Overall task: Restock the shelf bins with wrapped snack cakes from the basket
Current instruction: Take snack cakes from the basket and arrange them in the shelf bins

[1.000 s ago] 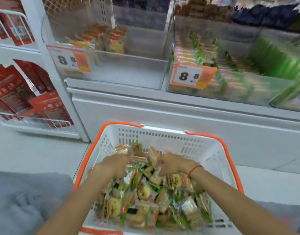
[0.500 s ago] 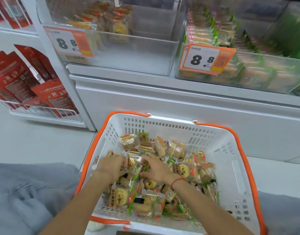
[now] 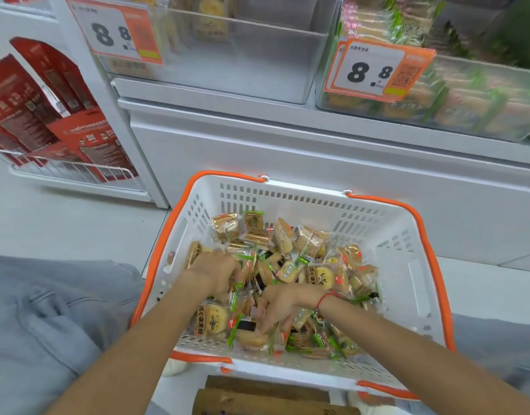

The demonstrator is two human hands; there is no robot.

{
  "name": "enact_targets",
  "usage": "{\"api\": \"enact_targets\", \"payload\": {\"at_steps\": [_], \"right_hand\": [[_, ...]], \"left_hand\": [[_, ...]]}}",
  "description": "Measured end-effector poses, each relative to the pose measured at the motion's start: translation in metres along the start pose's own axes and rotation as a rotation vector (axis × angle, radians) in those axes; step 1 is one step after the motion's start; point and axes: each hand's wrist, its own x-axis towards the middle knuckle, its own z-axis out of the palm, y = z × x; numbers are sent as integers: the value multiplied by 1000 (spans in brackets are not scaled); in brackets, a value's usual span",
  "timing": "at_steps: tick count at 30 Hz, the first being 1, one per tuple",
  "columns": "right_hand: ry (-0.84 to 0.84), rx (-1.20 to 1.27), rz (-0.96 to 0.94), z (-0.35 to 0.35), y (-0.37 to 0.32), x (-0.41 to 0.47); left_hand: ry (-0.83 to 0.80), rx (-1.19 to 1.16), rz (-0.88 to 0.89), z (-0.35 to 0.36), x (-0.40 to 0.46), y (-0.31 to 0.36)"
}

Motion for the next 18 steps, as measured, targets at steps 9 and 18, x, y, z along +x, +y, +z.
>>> {"api": "enact_targets", "payload": {"at_steps": [9, 18], "right_hand": [[259, 399, -67, -63, 19, -66], [241, 839, -275, -125, 33, -172]], "left_hand": [[178, -456, 230, -44, -11, 20], [619, -804, 327, -86, -18, 57]]}}
